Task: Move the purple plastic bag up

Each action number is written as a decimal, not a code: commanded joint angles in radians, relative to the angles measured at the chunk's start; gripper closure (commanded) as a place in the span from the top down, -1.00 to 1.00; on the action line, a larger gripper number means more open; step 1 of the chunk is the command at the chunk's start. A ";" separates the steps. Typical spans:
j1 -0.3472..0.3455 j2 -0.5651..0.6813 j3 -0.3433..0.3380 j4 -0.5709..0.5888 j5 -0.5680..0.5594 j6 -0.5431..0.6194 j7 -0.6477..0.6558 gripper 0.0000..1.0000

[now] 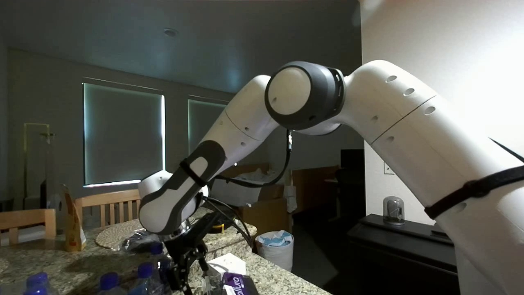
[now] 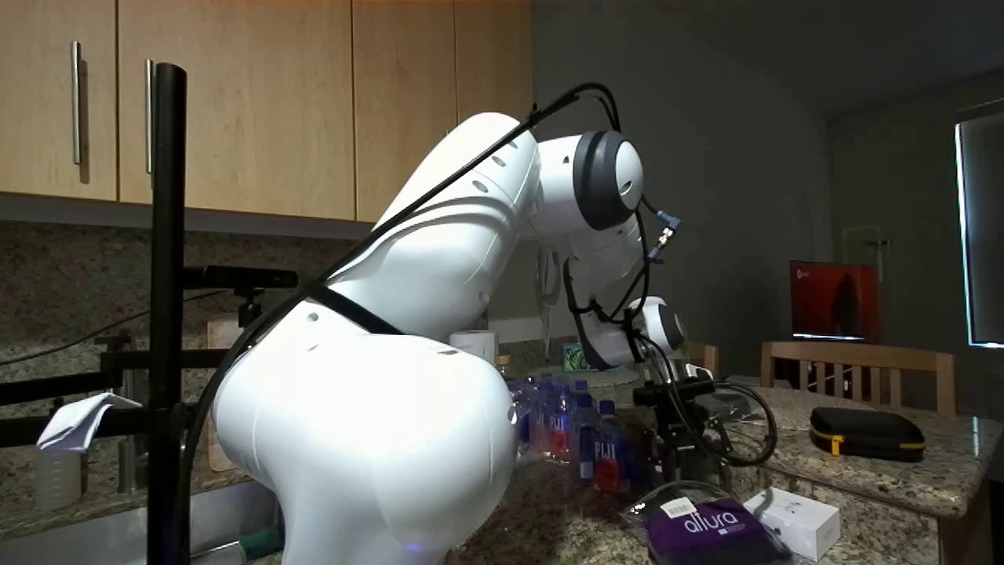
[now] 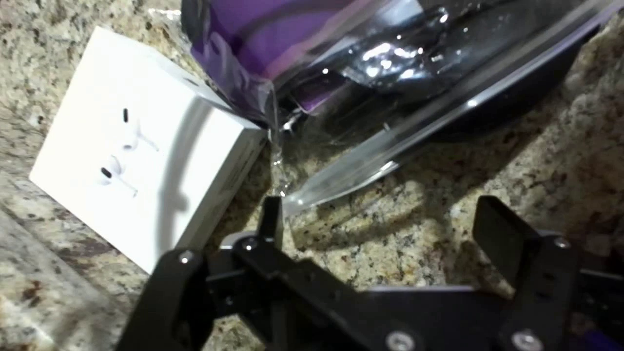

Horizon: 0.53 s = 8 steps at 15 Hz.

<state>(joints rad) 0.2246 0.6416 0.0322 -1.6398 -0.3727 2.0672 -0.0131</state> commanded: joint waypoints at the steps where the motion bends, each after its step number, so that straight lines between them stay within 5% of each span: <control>1: 0.045 -0.084 -0.041 -0.088 -0.069 -0.008 0.131 1.00; 8: 0.054 -0.075 -0.060 -0.090 -0.082 -0.170 0.270 1.00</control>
<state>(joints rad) 0.2706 0.5903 -0.0201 -1.6923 -0.4400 1.9541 0.1994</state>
